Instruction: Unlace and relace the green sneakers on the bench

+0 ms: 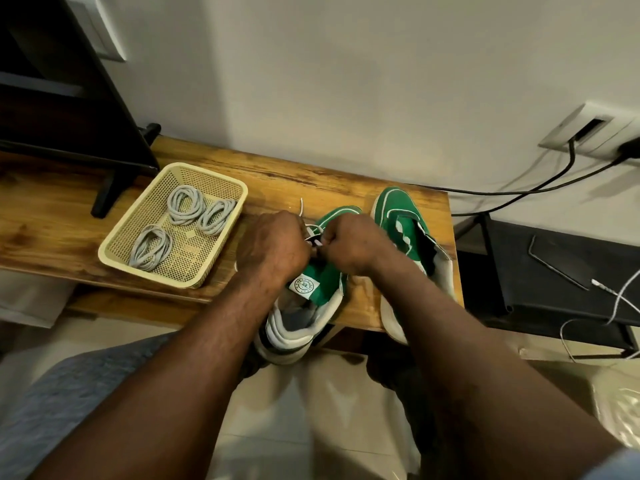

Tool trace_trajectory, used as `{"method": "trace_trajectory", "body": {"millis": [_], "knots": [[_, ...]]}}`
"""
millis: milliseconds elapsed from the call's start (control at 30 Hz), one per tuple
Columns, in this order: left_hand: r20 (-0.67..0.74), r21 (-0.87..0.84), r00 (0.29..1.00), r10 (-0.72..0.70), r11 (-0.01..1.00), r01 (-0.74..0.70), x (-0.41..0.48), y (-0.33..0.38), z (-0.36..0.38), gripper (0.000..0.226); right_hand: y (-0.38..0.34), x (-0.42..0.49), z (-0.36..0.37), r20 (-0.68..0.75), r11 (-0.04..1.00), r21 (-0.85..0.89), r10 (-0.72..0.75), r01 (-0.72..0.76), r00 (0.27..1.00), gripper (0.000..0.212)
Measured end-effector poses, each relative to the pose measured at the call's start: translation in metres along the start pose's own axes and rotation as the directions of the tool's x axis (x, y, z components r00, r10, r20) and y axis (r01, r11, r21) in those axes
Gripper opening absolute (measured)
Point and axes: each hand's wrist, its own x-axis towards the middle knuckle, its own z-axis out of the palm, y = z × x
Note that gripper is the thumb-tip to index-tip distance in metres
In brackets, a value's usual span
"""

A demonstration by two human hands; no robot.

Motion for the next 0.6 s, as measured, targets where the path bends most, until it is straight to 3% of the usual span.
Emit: {"method": "trace_trajectory", "body": {"millis": [67, 167, 333, 400, 467, 500, 533, 600], "knots": [[0.005, -0.002, 1.0, 0.008, 1.0, -0.008, -0.001, 0.001, -0.001, 0.018, -0.009, 0.001, 0.011, -0.038, 0.997, -0.071, 0.021, -0.023, 0.999, 0.02], [0.015, -0.011, 1.0, -0.011, 1.0, 0.011, -0.002, 0.0, -0.002, 0.02, -0.01, 0.001, 0.009, -0.046, 1.0, 0.003, -0.006, 0.007, 0.999, 0.02], [-0.024, 0.07, 1.0, -0.012, 0.997, 0.013, -0.003, -0.001, 0.0, 0.022, 0.002, -0.024, -0.035, 0.139, 0.93, 0.285, -0.279, 0.231, 0.95, 0.02], [-0.035, 0.092, 0.999, -0.012, 0.996, 0.016, -0.003, -0.002, 0.001, 0.02, 0.008, -0.042, -0.059, 0.202, 0.799, 0.525, -0.453, 0.294, 0.868, 0.012], [-0.033, 0.085, 0.999, -0.014, 0.996, 0.017, -0.001, -0.002, 0.003, 0.017, 0.018, -0.058, -0.077, 0.131, 0.587, 0.737, -0.61, 0.335, 0.781, 0.009], [-0.029, 0.078, 0.999, -0.014, 0.997, 0.016, 0.0, -0.002, 0.004, 0.017, 0.024, -0.062, -0.08, 0.079, 0.512, 0.792, -0.626, 0.332, 0.776, 0.008], [-0.021, 0.069, 1.0, -0.016, 0.997, 0.018, 0.0, -0.002, 0.004, 0.018, 0.029, -0.063, -0.079, 0.044, 0.506, 0.803, -0.578, 0.316, 0.815, 0.009], [0.0, 0.055, 1.0, -0.021, 0.998, 0.021, -0.001, -0.001, 0.002, 0.021, 0.044, -0.052, -0.067, -0.006, 0.699, 0.674, -0.322, 0.241, 0.947, 0.008]]}}
